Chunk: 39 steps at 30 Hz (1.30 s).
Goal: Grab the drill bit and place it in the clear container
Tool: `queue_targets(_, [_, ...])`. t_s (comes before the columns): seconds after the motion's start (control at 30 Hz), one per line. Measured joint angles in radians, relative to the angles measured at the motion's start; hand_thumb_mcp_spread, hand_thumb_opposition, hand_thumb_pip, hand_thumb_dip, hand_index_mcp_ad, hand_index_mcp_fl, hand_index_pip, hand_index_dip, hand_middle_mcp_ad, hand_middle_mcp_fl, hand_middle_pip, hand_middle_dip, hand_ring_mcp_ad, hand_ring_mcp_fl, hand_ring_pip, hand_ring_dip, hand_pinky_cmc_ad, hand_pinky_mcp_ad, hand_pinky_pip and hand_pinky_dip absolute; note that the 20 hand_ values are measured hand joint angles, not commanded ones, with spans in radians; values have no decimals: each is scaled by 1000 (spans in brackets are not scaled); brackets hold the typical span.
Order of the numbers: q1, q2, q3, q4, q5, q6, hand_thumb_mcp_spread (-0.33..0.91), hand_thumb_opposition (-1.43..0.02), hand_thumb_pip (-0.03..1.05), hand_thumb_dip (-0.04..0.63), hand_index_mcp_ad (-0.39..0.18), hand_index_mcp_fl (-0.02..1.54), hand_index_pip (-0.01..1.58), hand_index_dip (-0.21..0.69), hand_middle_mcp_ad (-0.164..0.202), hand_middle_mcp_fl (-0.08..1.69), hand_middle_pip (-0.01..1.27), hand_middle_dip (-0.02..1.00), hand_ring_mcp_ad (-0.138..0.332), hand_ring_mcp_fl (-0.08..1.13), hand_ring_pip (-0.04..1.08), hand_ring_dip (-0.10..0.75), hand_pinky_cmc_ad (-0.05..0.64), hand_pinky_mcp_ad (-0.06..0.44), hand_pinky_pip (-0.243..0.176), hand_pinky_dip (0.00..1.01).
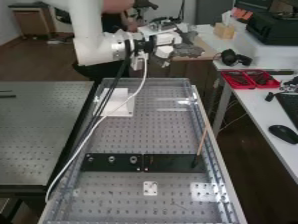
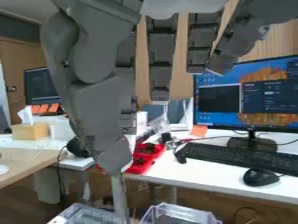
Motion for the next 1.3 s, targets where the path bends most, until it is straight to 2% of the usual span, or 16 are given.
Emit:
queue_targets(0.23, [8,-48,9,13,23,18,688,-983,450,237,-131,887,1004,171,66,480,113,216,173,164,87,70,408,154,-30,195])
queue_targets(0.67, [2,-114,-22,91,85,75,679,-981,450,237,-134,887,1004,171,66,476,113,215,173,175,93,75,408,154,-30,195])
queue_targets(1.3, [9,-156,-37,141,159,116,679,-981,450,237,-131,899,1002,166,66,476,115,220,176,175,87,84,408,154,-26,195])
